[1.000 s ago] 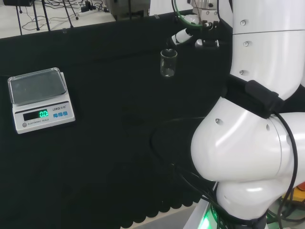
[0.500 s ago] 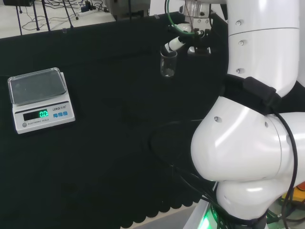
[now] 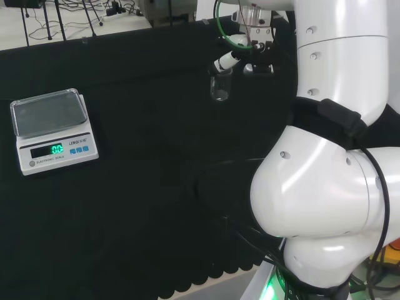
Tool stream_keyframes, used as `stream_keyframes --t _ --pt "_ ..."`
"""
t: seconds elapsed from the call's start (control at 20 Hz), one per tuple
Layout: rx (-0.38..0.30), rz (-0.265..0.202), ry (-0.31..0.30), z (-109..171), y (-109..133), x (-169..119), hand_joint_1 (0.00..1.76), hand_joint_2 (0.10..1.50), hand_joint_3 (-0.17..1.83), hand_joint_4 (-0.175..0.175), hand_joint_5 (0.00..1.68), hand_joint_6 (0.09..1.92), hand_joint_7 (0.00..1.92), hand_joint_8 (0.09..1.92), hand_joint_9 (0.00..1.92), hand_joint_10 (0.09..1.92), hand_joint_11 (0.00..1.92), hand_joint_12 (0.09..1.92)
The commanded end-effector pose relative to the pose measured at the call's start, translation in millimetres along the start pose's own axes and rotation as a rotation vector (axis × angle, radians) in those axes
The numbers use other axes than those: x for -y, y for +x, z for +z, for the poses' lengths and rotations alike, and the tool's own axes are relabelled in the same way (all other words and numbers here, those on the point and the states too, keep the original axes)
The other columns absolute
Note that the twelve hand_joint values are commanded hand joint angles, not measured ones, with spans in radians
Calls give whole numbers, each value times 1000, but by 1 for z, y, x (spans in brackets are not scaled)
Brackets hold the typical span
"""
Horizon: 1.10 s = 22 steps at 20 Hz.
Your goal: Pick up the beaker.
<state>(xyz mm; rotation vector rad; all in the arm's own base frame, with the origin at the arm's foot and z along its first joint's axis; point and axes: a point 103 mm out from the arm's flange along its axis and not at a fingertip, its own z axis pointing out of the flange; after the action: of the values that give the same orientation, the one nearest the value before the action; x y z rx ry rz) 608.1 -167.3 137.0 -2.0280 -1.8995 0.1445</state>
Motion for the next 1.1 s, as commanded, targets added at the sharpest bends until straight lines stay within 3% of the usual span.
stream_keyframes --t 0.05,0.95,1.1 --pt "-16 5 35 11 -10 -4 556 836 -12 78 0 87 0 229 0 667 0 1093" --pt "21 4 91 48 9 -29 557 837 -11 79 0 87 0 225 0 677 0 1092" --pt "22 4 86 50 7 -29 580 842 -8 81 0 87 0 257 6 781 0 1202"
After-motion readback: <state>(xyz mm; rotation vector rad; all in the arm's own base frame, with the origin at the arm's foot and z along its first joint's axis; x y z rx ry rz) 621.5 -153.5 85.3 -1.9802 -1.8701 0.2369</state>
